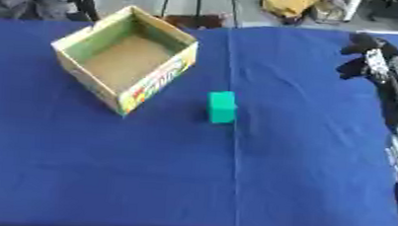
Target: Pick up objects on the table and place them in the box.
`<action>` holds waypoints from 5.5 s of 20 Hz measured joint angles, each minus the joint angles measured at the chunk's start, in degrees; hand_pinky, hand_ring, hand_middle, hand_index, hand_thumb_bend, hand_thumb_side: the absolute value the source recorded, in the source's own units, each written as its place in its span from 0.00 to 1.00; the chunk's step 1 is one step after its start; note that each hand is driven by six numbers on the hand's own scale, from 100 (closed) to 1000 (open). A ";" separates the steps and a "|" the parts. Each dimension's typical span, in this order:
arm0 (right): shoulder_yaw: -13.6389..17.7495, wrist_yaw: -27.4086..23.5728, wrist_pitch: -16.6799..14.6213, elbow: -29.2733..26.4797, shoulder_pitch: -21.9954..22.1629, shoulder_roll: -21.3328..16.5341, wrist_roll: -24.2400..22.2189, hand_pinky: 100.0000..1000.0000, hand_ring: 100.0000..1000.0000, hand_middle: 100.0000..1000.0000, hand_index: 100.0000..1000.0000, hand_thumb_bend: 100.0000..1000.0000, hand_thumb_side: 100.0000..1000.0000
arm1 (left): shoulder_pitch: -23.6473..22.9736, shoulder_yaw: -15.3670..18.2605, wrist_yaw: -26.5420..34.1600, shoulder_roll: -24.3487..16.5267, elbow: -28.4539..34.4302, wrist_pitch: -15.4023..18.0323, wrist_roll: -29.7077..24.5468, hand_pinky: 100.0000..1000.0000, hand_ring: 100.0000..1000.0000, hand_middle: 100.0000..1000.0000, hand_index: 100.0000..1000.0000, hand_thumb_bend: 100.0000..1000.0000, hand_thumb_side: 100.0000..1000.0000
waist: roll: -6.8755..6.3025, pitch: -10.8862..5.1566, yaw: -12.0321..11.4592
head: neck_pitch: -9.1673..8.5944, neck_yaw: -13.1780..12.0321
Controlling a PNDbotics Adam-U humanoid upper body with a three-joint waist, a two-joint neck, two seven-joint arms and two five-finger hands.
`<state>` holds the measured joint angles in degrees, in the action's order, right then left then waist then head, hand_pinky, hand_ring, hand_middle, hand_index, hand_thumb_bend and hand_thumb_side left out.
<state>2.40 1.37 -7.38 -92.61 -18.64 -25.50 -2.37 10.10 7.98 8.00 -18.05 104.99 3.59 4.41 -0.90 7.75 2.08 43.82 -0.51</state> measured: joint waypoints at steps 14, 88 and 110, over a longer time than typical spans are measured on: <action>-0.46 -0.01 -0.01 0.00 -0.76 -0.03 -0.59 0.53 0.54 0.63 0.82 0.00 0.91 | -0.06 0.00 1.07 0.42 0.05 -0.36 -0.59 0.46 0.45 0.53 0.60 0.19 1.00 | 0.22 -0.07 -0.11 | 0.00 0.62; -19.71 32.37 -17.78 28.62 -25.70 -4.65 -38.38 0.74 0.82 0.85 0.92 0.41 0.78 | 1.44 -2.12 2.54 1.44 0.34 -1.08 -3.88 0.47 0.44 0.53 0.60 0.18 1.00 | 1.74 1.24 -7.27 | 0.00 5.71; -19.70 35.84 -18.74 33.91 -25.73 0.28 -37.43 0.71 0.75 0.82 0.90 0.09 0.62 | 1.43 -2.12 2.54 2.42 0.34 -1.00 -4.21 0.47 0.44 0.53 0.60 0.18 1.00 | 1.19 1.46 -7.77 | 0.00 6.00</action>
<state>-17.30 37.22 -26.12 -58.70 -44.38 -25.22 -39.80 11.53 5.86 10.54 -15.62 105.33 2.59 0.20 0.28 9.21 -5.69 43.82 5.49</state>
